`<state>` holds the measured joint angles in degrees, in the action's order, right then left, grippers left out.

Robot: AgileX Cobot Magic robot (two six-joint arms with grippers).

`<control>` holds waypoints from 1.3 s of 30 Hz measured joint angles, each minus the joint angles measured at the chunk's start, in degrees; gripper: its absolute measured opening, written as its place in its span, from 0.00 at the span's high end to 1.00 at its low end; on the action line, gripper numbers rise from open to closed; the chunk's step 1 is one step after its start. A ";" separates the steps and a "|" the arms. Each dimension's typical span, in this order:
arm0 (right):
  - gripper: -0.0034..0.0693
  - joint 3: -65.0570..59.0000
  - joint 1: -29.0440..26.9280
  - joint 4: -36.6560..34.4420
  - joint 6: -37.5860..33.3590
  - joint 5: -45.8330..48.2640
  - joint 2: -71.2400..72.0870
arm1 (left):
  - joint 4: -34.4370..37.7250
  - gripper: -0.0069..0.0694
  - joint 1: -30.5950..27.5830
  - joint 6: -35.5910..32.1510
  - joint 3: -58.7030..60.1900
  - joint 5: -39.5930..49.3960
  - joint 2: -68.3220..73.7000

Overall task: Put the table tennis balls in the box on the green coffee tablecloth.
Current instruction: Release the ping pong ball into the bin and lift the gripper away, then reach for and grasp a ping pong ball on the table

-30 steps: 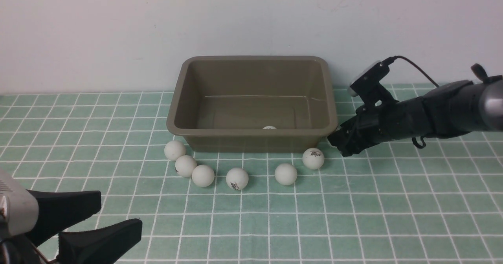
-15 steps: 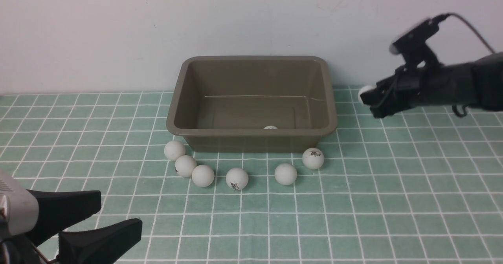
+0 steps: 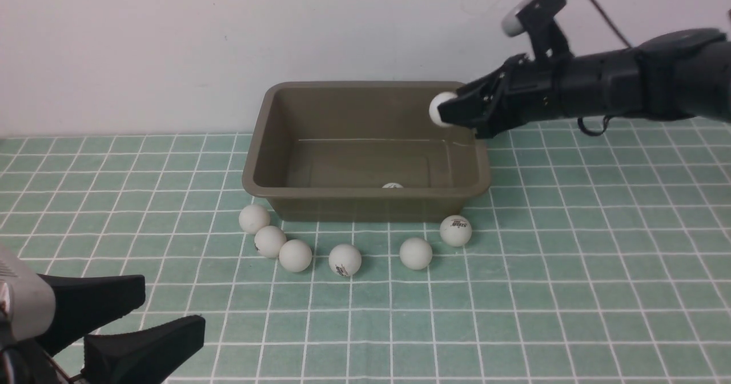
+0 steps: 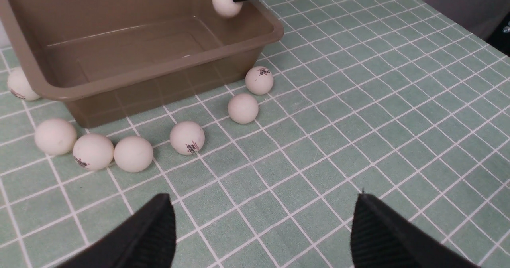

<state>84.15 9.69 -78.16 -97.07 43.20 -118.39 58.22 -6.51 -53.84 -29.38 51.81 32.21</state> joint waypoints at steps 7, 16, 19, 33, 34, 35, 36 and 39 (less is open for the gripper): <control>0.27 0.44 -3.50 0.49 -1.56 -6.34 2.57 | 0.00 0.21 0.00 0.06 0.00 0.00 0.00; 0.30 0.57 -17.06 9.71 3.13 12.15 7.75 | -0.05 0.21 0.00 0.06 0.00 0.00 0.00; 0.30 0.57 -18.59 15.87 3.03 15.01 7.75 | -0.05 0.21 0.00 0.06 0.00 0.00 0.00; 0.32 0.57 -18.08 21.12 -8.43 16.12 7.09 | -0.05 0.21 0.00 -1.20 0.00 0.00 0.00; 0.32 0.61 -17.90 21.12 -9.78 15.99 6.70 | -0.05 0.21 0.00 -1.52 0.00 0.00 0.00; 0.32 0.61 -17.71 21.12 -10.94 15.78 6.34 | -0.05 0.21 0.00 -1.64 0.00 0.00 0.00; 0.32 0.61 -17.31 21.12 -12.63 15.35 5.77 | -0.05 0.21 0.00 -1.71 0.00 0.00 0.00; 0.32 0.61 -16.48 20.59 -15.20 13.52 3.80 | -0.05 0.21 0.00 -1.76 0.00 0.00 0.00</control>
<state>84.76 -6.79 -57.57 -112.26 56.72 -114.59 58.17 -6.51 -55.61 -29.38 51.81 32.21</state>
